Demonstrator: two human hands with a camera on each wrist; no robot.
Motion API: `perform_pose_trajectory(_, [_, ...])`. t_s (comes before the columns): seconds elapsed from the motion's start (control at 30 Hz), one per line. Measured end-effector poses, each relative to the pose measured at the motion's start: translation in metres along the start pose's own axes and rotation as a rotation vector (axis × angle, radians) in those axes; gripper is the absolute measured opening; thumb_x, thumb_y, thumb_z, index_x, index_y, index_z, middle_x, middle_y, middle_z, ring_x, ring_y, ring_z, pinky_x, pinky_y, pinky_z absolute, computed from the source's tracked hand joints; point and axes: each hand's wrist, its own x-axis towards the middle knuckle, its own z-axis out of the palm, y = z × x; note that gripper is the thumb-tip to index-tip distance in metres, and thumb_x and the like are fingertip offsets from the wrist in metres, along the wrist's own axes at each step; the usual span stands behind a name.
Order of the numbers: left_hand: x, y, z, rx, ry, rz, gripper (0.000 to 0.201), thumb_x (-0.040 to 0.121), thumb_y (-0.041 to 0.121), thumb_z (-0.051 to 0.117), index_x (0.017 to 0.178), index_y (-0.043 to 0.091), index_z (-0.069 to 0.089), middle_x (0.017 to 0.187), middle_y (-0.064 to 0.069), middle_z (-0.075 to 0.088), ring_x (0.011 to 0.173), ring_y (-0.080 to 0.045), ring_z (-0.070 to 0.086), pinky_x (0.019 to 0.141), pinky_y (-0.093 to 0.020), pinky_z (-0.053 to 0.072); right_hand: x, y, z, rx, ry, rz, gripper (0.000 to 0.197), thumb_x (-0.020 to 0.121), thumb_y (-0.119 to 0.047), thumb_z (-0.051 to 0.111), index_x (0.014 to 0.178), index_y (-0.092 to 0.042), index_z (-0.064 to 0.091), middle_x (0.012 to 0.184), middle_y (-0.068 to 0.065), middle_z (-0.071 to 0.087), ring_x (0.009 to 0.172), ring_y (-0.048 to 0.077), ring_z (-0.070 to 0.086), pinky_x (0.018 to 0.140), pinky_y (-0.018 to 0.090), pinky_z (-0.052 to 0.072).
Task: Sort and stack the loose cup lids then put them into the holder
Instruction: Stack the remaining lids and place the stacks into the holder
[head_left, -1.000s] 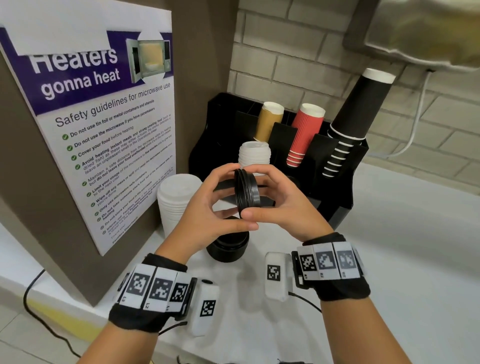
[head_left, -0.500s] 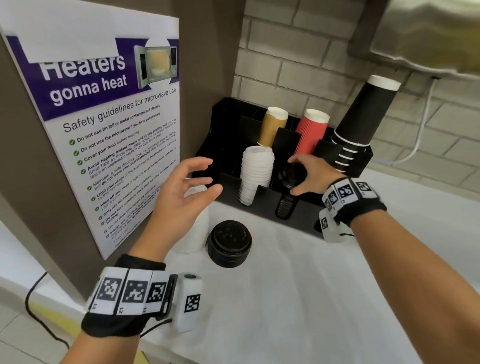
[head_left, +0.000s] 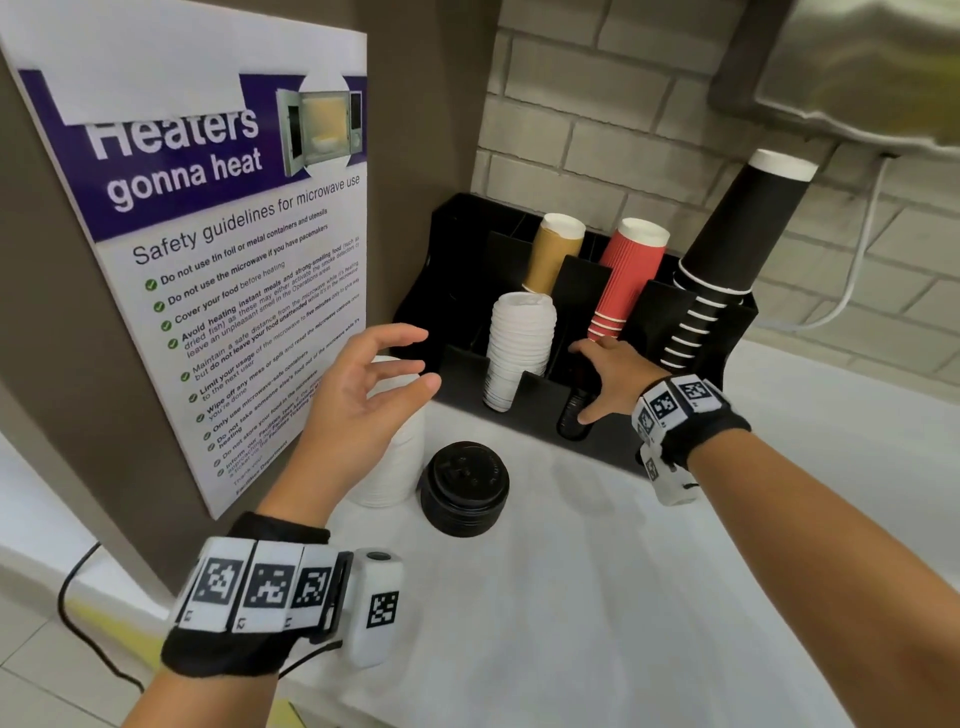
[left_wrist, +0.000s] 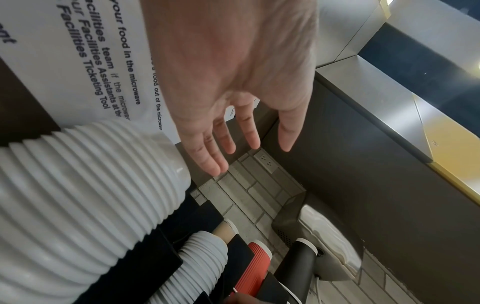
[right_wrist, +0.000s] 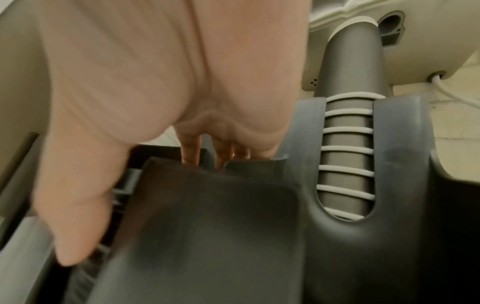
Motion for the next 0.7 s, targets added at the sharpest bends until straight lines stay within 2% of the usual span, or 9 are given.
perform_pose_trajectory(0.1, [0.0,0.001,0.002,0.008,-0.009,0.003,0.034,0.088,0.007,0.069,0.11,0.031,0.061,0.116,0.026,0.061,0.107,-0.005,0.064,0.083,-0.011,0.048,-0.004,-0.004,0.002,-0.026,0.008,0.014,0.103,0.065,-0.024,0.086,0.148,-0.015,0.026,0.143,0.014,0.034,0.129,0.03,0.038,0.103,0.041,0.042])
perform_pose_trajectory(0.2, [0.0,0.001,0.003,0.013,-0.01,-0.001,0.034,0.088,0.007,0.069,0.11,0.032,0.061,0.115,0.028,0.06,0.106,-0.005,0.064,0.083,-0.011,0.048,-0.011,-0.008,-0.002,-0.04,0.031,0.03,0.106,0.068,-0.023,0.085,0.151,-0.013,0.019,0.148,0.015,0.028,0.133,0.033,0.031,0.107,0.045,0.037])
perform_pose_trajectory(0.27, [0.0,0.0,0.002,0.015,0.001,-0.007,0.033,0.088,0.008,0.069,0.11,0.031,0.062,0.118,0.023,0.06,0.106,-0.004,0.064,0.083,-0.011,0.048,-0.02,-0.019,-0.001,-0.009,0.196,-0.037,0.094,0.072,-0.021,0.08,0.148,-0.012,0.026,0.143,0.016,0.034,0.131,0.034,0.032,0.106,0.044,0.036])
perform_pose_trajectory(0.33, [-0.001,-0.001,0.002,0.018,0.012,-0.025,0.031,0.089,0.01,0.069,0.11,0.032,0.062,0.121,0.017,0.061,0.105,-0.004,0.064,0.085,-0.014,0.047,-0.031,-0.043,0.005,0.107,0.301,-0.195,0.076,0.075,-0.024,0.077,0.14,-0.01,0.04,0.132,0.014,0.045,0.124,0.031,0.04,0.102,0.038,0.038])
perform_pose_trajectory(0.4, [-0.001,0.0,0.002,0.027,0.015,-0.037,0.03,0.089,0.011,0.069,0.109,0.032,0.062,0.121,0.013,0.061,0.102,-0.004,0.064,0.089,-0.018,0.045,-0.039,-0.071,0.019,0.169,0.15,-0.34,0.068,0.077,-0.034,0.076,0.135,-0.014,0.047,0.126,0.011,0.049,0.119,0.026,0.045,0.101,0.035,0.039])
perform_pose_trajectory(0.5, [-0.001,0.003,0.003,0.031,0.01,-0.039,0.028,0.09,0.011,0.068,0.109,0.031,0.063,0.118,0.015,0.062,0.097,-0.001,0.064,0.091,-0.022,0.044,-0.045,-0.104,0.047,0.107,-0.197,-0.347,0.087,0.07,-0.053,0.077,0.143,-0.026,0.037,0.135,0.006,0.042,0.125,0.023,0.038,0.105,0.04,0.039])
perform_pose_trajectory(0.6, [-0.003,0.004,0.0,0.039,0.008,-0.045,0.028,0.091,0.011,0.068,0.109,0.032,0.063,0.118,0.014,0.063,0.095,0.0,0.063,0.09,-0.02,0.043,-0.043,-0.12,0.069,0.023,-0.259,-0.308,0.097,0.065,-0.053,0.08,0.144,-0.034,0.028,0.133,0.006,0.041,0.124,0.026,0.038,0.1,0.042,0.044])
perform_pose_trajectory(0.7, [-0.005,0.003,-0.002,0.045,0.02,-0.057,0.027,0.091,0.012,0.068,0.108,0.032,0.063,0.118,0.012,0.063,0.093,0.001,0.063,0.089,-0.021,0.043,-0.041,-0.127,0.079,-0.007,-0.259,-0.293,0.094,0.064,-0.048,0.081,0.142,-0.034,0.029,0.123,0.007,0.043,0.119,0.027,0.041,0.092,0.043,0.049])
